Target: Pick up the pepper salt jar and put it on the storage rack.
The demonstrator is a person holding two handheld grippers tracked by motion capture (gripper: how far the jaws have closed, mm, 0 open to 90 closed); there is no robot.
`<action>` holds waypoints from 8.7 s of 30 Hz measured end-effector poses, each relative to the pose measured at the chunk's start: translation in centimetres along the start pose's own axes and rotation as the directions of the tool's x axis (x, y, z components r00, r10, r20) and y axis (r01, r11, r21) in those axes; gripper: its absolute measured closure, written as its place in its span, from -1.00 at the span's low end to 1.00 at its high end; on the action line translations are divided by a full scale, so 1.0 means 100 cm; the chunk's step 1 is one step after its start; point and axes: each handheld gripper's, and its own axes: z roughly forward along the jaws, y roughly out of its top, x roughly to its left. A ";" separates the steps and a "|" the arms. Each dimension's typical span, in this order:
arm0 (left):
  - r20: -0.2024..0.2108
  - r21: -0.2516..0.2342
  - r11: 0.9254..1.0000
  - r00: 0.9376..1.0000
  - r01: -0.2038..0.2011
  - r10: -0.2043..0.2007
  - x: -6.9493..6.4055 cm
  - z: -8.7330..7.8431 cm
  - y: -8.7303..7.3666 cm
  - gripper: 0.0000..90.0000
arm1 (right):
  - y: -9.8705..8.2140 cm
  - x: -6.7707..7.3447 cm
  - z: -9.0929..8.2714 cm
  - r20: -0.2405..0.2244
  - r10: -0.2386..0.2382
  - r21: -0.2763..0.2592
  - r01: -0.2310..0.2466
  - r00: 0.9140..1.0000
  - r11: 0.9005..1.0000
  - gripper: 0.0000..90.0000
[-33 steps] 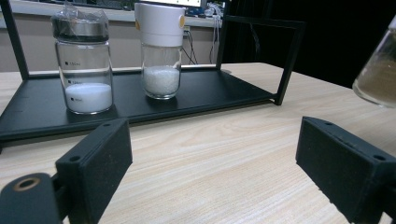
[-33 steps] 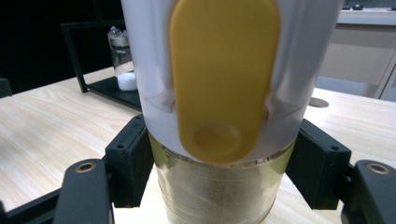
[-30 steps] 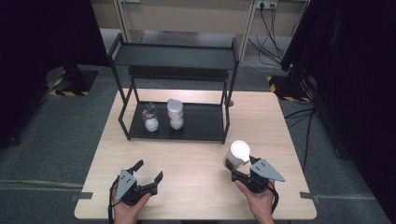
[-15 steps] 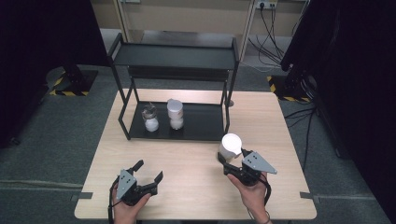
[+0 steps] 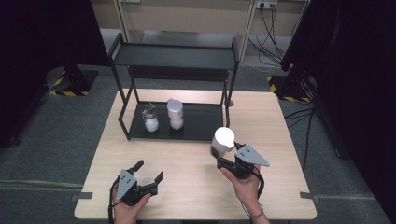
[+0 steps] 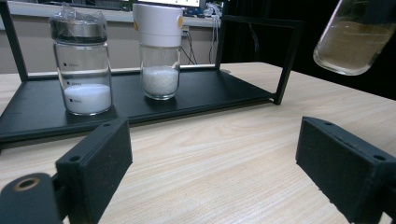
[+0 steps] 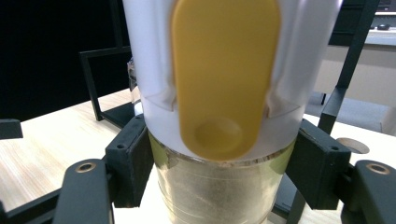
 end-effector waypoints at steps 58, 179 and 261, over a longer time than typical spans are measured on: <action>0.003 0.002 1.000 1.000 -0.001 0.001 0.000 0.000 0.000 -0.77 | 0.009 -0.009 0.073 0.035 0.047 0.043 -0.049 0.998 0.998 -0.31; 0.015 0.000 1.000 1.000 -0.004 0.004 0.000 0.000 0.000 -0.77 | 0.004 -0.033 0.182 0.173 0.057 0.175 -0.087 0.983 0.981 -0.31; 0.024 0.005 1.000 1.000 -0.010 0.010 -0.004 0.001 0.000 -0.77 | -0.016 -0.011 0.174 0.213 0.093 0.235 -0.144 0.973 0.961 -0.77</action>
